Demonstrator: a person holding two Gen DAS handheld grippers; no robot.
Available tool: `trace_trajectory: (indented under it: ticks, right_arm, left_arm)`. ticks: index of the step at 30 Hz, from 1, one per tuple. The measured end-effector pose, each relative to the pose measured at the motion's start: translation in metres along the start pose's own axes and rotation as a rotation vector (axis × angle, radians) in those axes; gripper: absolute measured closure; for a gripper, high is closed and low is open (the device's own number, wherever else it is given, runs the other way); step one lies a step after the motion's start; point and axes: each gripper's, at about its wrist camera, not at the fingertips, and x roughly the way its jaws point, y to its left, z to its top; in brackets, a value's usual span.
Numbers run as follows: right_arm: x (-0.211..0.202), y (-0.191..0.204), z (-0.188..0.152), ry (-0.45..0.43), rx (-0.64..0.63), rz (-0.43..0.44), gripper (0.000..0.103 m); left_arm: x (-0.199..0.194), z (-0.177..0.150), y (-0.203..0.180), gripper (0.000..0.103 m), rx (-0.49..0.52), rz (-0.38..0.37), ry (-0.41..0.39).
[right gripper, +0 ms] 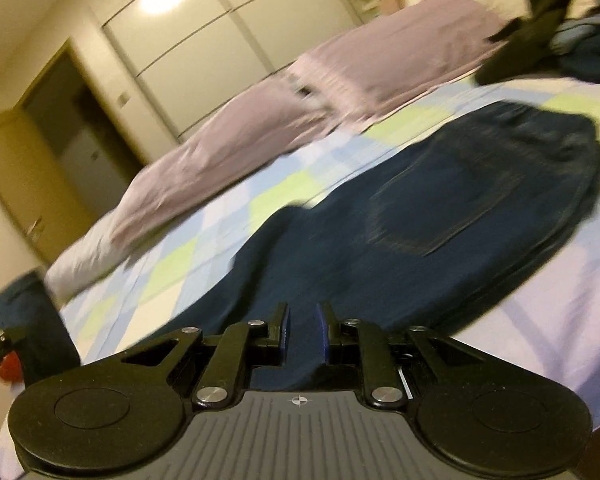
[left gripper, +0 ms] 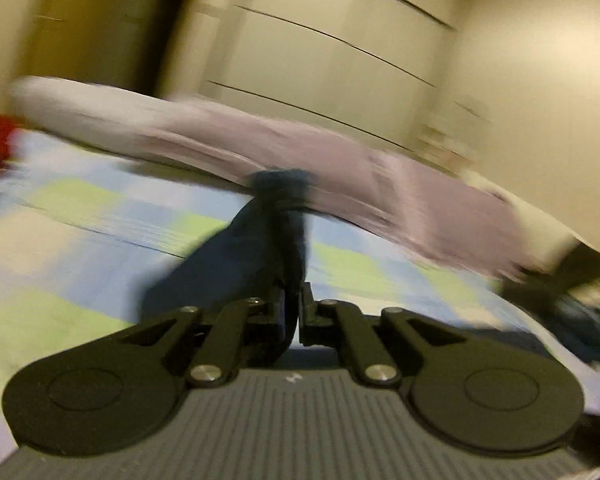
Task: Fold clothes
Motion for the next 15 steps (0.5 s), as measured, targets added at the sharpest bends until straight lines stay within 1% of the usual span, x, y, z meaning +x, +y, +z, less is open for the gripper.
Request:
trace_trajectory:
  ticks: [1,2,4,5,6,7,8,9,10,11,12,13,15]
  right_arm:
    - [-0.003,-0.008,0.003,-0.008,0.016,-0.011,0.086]
    - [-0.004,-0.015,0.005,-0.007,0.032,-0.021,0.086]
    - [-0.003,-0.027,0.006,0.009,0.066,-0.029,0.086]
    - [-0.001,-0.032,0.007,0.033,0.097,-0.008,0.086]
    - [0.001,-0.036,0.007,0.057,0.129,0.016,0.086]
    - [0.003,-0.040,0.008,0.082,0.161,0.039,0.085]
    - [0.006,-0.041,0.009,0.103,0.193,0.075,0.083]
    - [0.008,-0.042,0.010,0.116,0.228,0.111,0.065]
    - [0.010,-0.041,0.012,0.118,0.257,0.145,0.038]
    - [0.012,-0.039,0.013,0.119,0.285,0.179,0.034]
    - [0.016,-0.034,0.016,0.132,0.299,0.231,0.034]
    - [0.021,-0.028,0.019,0.147,0.310,0.286,0.034]
    - [0.035,-0.012,0.021,0.225,0.314,0.336,0.035]
  left_arm:
    - [0.018,-0.015,-0.016,0.098,0.023,-0.042,0.063]
    - [0.039,-0.034,-0.031,0.095,0.048,-0.072,0.142]
    - [0.073,-0.070,-0.047,0.093,0.085,-0.037,0.306]
    - [0.075,-0.078,-0.049,0.093,0.097,-0.029,0.313]
    - [0.071,-0.082,-0.050,0.093,0.106,-0.027,0.289]
    - [0.066,-0.080,-0.050,0.088,0.099,-0.039,0.293]
    - [0.059,-0.073,-0.047,0.083,0.075,-0.070,0.317]
    - [0.049,-0.065,-0.043,0.082,0.043,-0.112,0.323]
    - [0.037,-0.059,-0.039,0.079,0.028,-0.146,0.310]
    - [0.024,-0.053,-0.035,0.076,0.019,-0.177,0.292]
    - [0.013,-0.046,-0.032,0.076,0.021,-0.190,0.277]
    - [0.005,-0.042,-0.027,0.076,0.019,-0.175,0.264]
    - [-0.007,-0.036,-0.010,0.077,0.003,-0.128,0.242]
